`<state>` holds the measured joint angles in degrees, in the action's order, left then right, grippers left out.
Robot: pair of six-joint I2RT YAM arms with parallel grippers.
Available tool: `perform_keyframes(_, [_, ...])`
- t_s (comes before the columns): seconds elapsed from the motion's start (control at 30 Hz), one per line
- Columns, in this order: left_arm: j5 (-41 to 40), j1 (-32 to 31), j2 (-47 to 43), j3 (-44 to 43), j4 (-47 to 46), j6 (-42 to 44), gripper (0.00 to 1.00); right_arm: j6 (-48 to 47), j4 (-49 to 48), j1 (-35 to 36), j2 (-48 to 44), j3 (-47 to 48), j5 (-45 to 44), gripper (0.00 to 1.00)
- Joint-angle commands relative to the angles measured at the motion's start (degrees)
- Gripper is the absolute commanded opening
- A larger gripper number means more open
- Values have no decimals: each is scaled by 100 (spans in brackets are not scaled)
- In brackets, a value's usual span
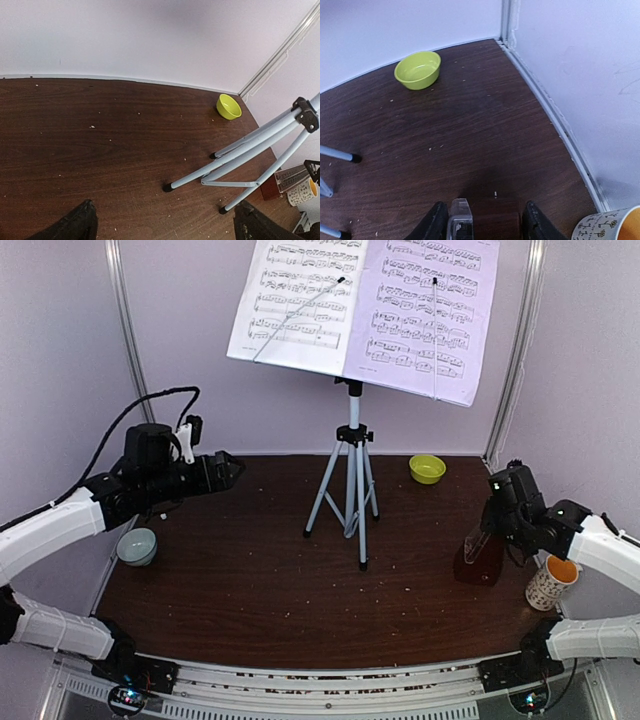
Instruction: Set up the instrument practice props
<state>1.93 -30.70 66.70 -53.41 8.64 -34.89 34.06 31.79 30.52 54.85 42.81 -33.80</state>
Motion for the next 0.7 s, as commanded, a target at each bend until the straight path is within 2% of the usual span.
perform_keyframes(0.0, [116, -178, 114, -268, -144, 377, 98, -1153, -833, 59, -463, -181, 1155, 36])
perform_keyframes(0.13, [177, -193, 16, -351, 20, 810, 98, -1847, -1071, 66, -649, -163, 2492, 30])
perform_keyframes(0.37, [1142, -285, -138, -21, -589, 1317, 97, -2842, -1502, 114, -775, -303, 4940, 20])
perform_keyframes(0.67, [1845, -1045, 106, 507, -1388, 1926, 93, -4037, -1807, 744, -1108, -373, 6562, 17])
